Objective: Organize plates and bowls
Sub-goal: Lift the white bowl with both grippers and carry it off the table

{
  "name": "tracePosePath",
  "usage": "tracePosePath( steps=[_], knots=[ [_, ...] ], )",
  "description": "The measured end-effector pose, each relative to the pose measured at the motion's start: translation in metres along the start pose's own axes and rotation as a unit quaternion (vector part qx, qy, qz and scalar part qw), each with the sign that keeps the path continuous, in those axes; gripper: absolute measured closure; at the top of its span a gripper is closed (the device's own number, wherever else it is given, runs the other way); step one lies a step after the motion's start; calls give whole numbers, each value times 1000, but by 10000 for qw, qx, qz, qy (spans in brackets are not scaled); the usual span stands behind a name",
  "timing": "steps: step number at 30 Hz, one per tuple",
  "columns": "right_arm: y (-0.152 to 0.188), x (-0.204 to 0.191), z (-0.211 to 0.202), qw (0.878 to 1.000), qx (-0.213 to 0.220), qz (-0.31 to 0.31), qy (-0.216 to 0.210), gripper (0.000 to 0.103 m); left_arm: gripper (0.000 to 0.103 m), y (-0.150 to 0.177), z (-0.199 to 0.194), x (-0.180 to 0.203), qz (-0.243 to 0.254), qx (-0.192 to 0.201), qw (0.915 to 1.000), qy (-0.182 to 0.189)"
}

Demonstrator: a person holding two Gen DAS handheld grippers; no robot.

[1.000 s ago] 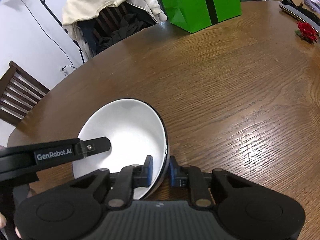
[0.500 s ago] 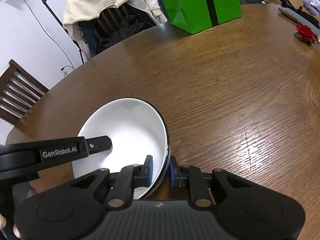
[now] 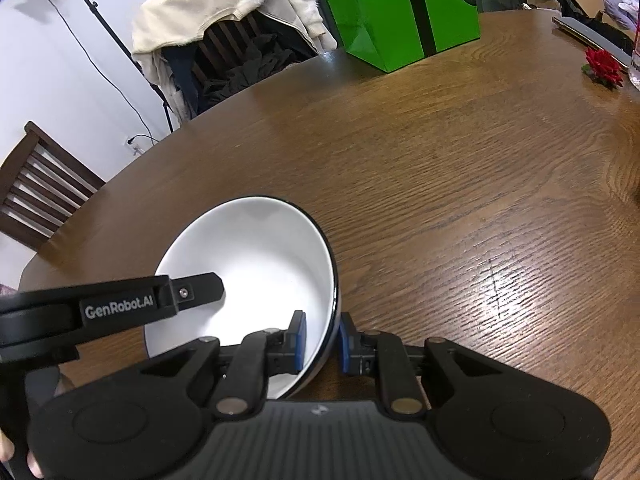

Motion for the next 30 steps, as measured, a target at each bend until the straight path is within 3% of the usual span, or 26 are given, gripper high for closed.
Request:
tracePosePath(
  steps=[30],
  knots=[
    [34,-30,-73,9987,147,-417,-248,87,91,48,-96,2,-202,393,9988,-224]
  ],
)
Point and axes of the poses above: each gripper's, at about its wrist camera, not at the fingertips, and z roughly the way its jaws point, x to its right, y to its underside, the point moved 6 cm from there along z, roughly the way its jaws point, and after that the axes turned 3 degrees about -y, right-handed, at the moved point
